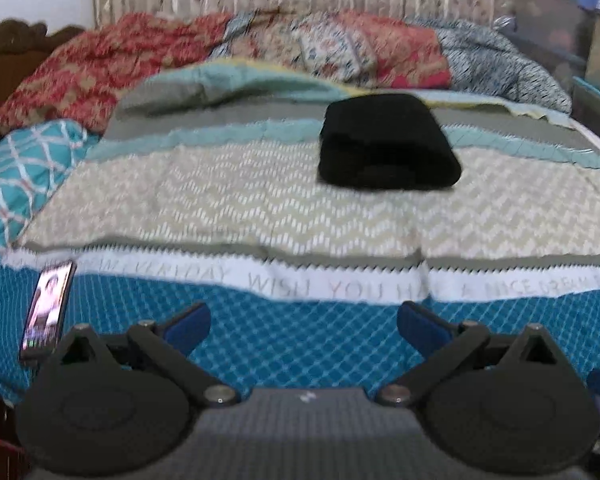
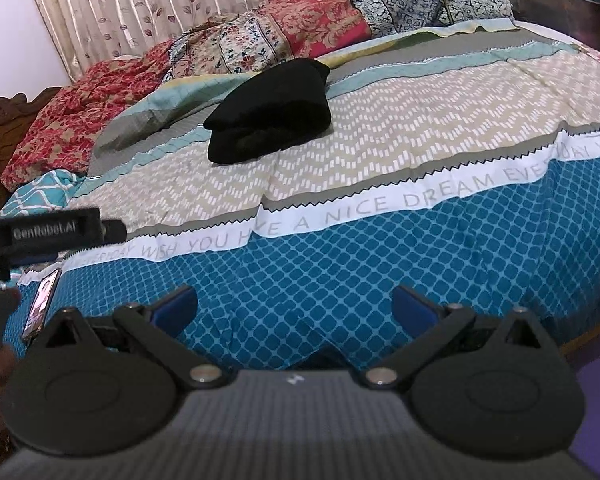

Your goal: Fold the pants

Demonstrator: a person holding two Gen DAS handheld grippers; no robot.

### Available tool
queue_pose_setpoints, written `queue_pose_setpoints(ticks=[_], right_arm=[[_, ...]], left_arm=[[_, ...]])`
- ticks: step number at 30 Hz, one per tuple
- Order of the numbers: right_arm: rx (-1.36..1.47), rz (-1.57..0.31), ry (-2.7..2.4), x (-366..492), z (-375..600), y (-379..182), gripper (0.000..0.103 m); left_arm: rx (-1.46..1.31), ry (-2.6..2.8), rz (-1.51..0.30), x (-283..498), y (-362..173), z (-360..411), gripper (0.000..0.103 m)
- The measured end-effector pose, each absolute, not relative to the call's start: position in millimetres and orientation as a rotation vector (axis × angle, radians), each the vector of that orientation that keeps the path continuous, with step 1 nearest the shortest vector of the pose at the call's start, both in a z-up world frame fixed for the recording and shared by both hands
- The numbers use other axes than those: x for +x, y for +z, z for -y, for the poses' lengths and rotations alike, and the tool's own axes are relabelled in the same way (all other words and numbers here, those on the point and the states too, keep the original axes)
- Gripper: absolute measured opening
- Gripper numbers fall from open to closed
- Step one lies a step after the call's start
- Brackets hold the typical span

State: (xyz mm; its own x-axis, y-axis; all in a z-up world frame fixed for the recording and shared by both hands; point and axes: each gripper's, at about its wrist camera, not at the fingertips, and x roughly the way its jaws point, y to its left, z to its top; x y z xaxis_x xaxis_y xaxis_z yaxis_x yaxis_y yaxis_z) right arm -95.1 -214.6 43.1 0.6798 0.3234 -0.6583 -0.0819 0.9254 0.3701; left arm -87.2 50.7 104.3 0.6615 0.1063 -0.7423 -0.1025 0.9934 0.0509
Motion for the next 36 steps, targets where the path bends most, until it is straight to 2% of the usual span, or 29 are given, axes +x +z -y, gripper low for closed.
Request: queue_pose_setpoints(ticks=[10, 17, 36], right_arm=[[0.339, -0.815, 0.238, -95.6, 213.7, 40.7, 0.103], [0.334, -0.763, 0.252, -101.3, 214.5, 46.4, 0.103], [0.379, -0.821, 0.265, -96.1, 215.5, 39.3, 0.103]], left_arm=[[-0.001, 0.132, -0.975, -81.1, 82.7, -57.9, 0.103], [-0.028, 0.125, -0.977, -81.7, 85.0, -59.0, 0.103], [-0.055, 0.164, -1.001, -80.2, 80.7, -64.1, 0.103]])
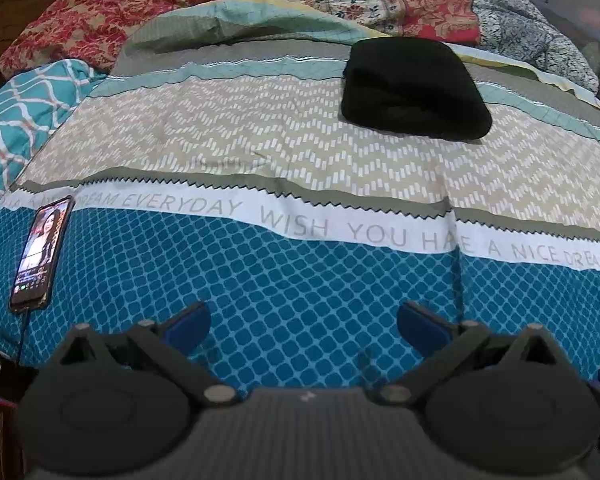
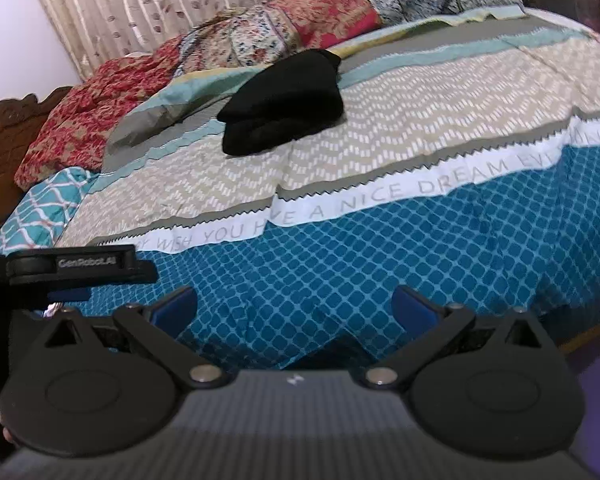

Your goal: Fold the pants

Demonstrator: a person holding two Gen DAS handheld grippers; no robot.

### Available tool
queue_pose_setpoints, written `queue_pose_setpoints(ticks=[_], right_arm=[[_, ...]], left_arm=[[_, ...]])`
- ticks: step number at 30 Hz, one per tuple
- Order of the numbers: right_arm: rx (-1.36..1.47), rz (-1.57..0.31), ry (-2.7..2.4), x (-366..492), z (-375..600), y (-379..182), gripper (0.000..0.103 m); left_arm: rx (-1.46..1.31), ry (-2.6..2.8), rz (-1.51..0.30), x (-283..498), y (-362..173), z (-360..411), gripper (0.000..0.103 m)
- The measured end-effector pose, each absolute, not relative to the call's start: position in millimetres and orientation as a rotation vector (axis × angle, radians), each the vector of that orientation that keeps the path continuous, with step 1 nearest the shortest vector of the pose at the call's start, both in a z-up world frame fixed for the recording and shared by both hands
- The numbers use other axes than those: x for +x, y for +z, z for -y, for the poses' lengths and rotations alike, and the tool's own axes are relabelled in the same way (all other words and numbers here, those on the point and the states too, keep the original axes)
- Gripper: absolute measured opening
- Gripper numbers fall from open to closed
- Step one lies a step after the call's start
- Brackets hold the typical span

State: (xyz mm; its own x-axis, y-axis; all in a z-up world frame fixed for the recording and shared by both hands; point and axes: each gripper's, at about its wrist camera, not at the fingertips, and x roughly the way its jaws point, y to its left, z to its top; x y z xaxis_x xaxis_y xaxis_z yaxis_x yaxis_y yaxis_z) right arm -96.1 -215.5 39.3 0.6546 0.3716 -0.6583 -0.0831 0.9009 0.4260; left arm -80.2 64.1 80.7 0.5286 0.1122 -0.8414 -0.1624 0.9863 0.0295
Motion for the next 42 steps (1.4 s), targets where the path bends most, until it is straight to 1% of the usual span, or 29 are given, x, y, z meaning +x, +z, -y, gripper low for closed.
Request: queue_pose_setpoints(ticks=[6, 42], right_arm=[[0.429, -0.865, 0.241, -94.2, 222.3, 32.2, 0.103], [0.449, -0.901, 0.234, -90.7, 227.3, 27.9, 0.103]], left_arm=[[-0.066, 0.175, -1.028, -78.4, 75.0, -68.0, 0.103], [0.016, 0.214, -1.063, -76.0, 65.9, -65.1, 0.103]])
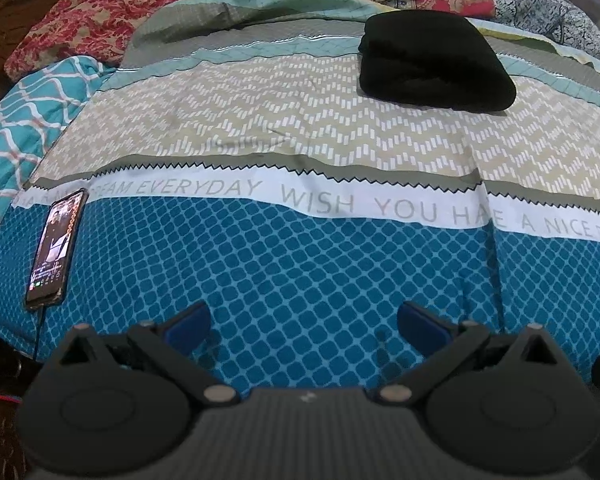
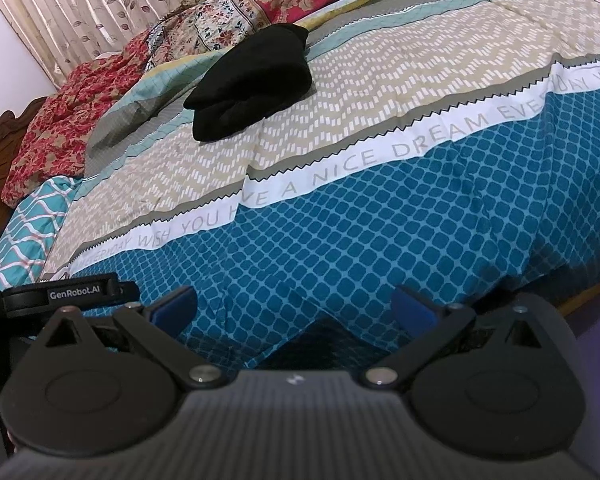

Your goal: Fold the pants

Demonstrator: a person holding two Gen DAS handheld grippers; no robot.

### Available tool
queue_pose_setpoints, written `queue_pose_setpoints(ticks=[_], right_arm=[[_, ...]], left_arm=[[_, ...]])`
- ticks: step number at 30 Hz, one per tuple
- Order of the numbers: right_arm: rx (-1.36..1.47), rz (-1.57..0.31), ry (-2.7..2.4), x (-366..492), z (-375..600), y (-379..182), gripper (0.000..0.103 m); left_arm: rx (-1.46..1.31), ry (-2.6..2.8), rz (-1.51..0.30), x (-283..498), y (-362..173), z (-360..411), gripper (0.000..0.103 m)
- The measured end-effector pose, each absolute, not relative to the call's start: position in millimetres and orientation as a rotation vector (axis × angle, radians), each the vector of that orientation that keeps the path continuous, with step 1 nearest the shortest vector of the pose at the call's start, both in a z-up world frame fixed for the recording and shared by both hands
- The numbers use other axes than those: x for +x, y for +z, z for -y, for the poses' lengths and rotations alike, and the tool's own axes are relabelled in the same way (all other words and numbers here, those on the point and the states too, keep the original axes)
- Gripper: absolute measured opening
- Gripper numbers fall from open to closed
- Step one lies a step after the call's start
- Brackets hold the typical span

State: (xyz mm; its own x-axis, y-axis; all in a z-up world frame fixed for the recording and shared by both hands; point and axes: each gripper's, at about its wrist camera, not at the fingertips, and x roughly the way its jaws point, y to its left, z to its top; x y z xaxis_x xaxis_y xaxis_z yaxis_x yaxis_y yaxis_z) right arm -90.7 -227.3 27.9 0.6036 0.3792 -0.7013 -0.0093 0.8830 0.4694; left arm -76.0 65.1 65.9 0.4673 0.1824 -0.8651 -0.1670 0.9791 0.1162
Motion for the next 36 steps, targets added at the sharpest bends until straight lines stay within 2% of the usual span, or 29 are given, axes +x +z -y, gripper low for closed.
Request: queue_pose_setpoints(ticks=[14, 28, 36], right_arm=[[0.450, -0.905, 0.234, -88.7, 228.6, 26.3, 0.103], [0.461, -0.912, 0.231, -88.6, 230.8, 25.2, 0.103], [0.461, -0.912, 0.232, -88.9, 230.4, 25.3, 0.103]], left_arm=[[-0.003, 0.233, -1.101, -74.1, 60.9, -72.2, 0.103], [0.119, 0.289, -0.956, -81.3, 79.9, -62.1, 0.103], [0.145, 0.307, -0.959, -78.8, 80.6, -60.4, 0.103]])
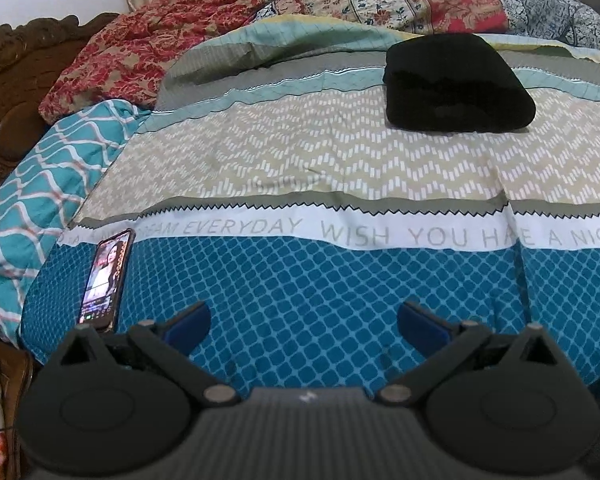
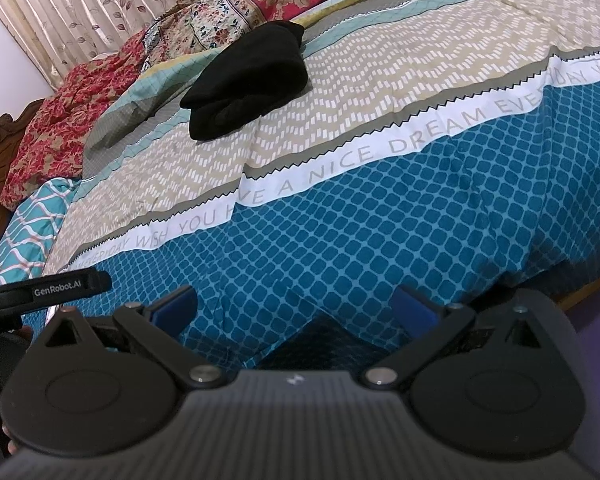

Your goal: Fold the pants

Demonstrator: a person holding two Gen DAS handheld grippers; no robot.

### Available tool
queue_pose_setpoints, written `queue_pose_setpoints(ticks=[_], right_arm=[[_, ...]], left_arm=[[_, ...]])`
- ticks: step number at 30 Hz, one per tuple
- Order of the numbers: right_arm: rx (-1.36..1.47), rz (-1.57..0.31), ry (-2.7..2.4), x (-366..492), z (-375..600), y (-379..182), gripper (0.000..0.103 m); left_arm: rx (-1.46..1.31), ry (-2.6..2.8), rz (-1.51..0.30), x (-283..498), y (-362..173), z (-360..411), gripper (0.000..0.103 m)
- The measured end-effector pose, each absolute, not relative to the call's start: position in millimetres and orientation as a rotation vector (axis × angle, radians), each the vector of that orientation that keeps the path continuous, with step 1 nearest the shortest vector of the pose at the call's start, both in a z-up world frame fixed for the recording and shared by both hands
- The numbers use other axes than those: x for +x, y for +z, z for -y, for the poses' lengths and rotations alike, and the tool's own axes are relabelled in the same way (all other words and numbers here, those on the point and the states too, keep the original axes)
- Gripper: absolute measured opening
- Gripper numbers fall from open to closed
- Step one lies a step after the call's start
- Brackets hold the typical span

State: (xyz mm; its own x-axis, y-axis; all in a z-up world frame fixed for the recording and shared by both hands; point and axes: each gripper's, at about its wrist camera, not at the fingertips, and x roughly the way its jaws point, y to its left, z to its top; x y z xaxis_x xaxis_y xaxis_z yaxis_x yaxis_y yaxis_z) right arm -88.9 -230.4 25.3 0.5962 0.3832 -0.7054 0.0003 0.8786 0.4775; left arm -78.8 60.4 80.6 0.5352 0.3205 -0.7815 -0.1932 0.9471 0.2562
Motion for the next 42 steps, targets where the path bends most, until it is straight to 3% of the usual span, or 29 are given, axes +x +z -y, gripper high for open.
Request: queue_pose_setpoints(ticks=[17, 26, 42], right_arm=[[0.466, -0.905, 0.225, -89.7, 232.0, 25.9, 0.103], [0.363, -0.769, 0.228, -99.4, 224.9, 46.5, 0.103], [0.388, -0.805, 0.215, -95.4, 226.0, 41.5, 0.103]], left_arm=[[0.154, 0.291, -0.999, -78.7, 71.9, -58.5, 0.103], [0.148, 0.248, -1.042, -78.7, 64.2, -55.2, 0.103], [0.133, 0.221, -1.060, -78.9, 63.1, -53.7, 0.103]])
